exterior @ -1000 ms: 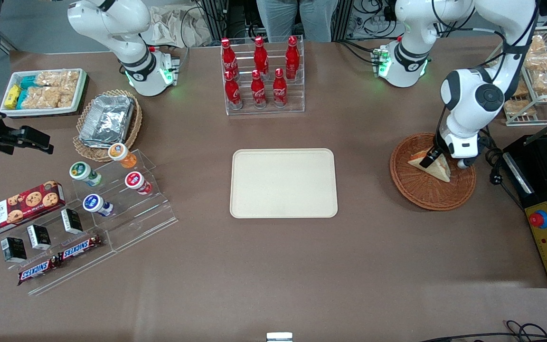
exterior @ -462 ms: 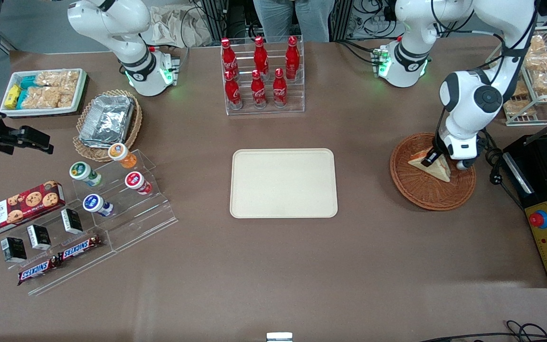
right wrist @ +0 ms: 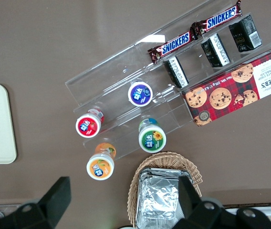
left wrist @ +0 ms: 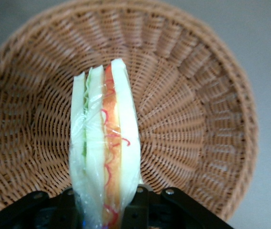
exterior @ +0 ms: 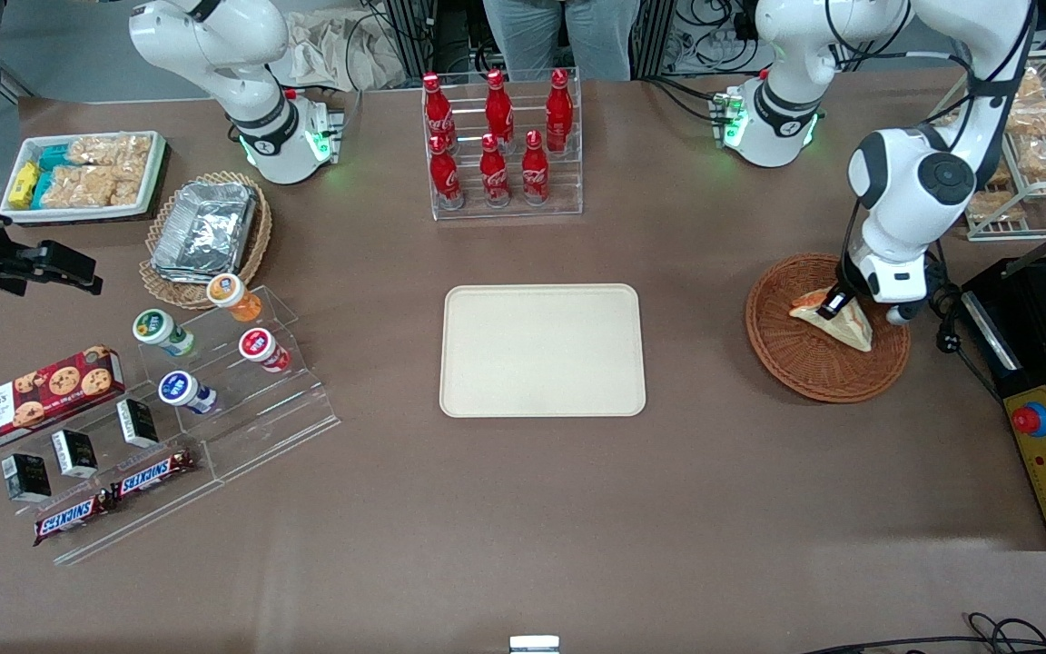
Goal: Place sandwich from basket to tray
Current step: 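Close the left gripper on the sandwich and lift it, then carry the held sandwich with the left gripper over the white tray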
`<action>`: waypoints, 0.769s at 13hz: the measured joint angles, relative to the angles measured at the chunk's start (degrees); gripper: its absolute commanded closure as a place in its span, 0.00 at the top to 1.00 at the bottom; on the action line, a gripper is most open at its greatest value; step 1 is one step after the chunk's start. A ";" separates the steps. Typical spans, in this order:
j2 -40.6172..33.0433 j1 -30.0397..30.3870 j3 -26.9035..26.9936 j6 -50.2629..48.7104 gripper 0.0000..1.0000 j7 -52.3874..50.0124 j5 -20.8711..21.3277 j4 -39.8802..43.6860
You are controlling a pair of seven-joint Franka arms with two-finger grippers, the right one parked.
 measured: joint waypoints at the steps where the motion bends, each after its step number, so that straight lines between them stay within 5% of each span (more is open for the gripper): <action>1: -1.42 -0.06 -0.29 -3.74 0.00 -0.05 0.01 1.56; 10: -4.96 -0.54 -10.68 -33.76 0.00 3.34 0.02 24.90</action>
